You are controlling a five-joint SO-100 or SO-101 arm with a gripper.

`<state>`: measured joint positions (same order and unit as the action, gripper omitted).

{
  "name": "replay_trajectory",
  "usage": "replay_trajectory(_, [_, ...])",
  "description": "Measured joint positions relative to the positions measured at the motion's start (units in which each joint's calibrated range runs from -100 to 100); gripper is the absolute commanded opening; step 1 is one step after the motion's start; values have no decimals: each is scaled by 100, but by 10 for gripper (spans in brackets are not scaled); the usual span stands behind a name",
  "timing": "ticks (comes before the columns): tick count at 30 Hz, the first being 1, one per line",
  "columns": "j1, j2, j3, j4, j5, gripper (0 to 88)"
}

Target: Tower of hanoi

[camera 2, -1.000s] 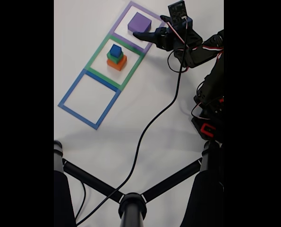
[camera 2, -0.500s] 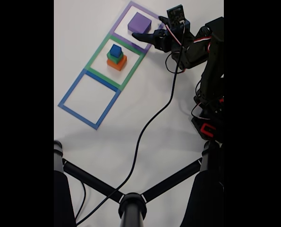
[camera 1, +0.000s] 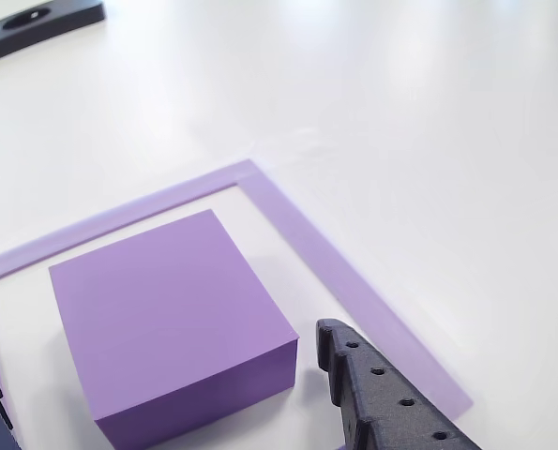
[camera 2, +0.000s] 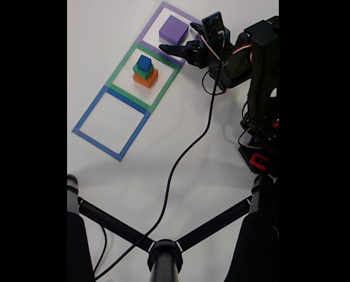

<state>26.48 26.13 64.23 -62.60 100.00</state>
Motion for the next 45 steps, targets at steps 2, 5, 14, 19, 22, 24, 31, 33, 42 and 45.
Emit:
replay_trajectory(2, [0,118,-113,-24,0,384])
replay_trajectory(5, [0,236,-313,-32,0,357])
replay_trajectory(14, [-49,380,-531,-48,0,232])
replay_trajectory(19, [-106,380,-531,-48,0,196])
replay_trajectory(22, [-106,380,-531,-48,0,181])
replay_trajectory(24, [-106,380,-531,-48,0,177])
replay_trajectory(31, [-106,245,-409,-8,0,169])
replay_trajectory(33, [-106,-42,-296,225,0,169])
replay_trajectory(42, [-49,-2803,-17,3154,0,156])
replay_trajectory(45, [8,-4069,-209,4872,0,153])
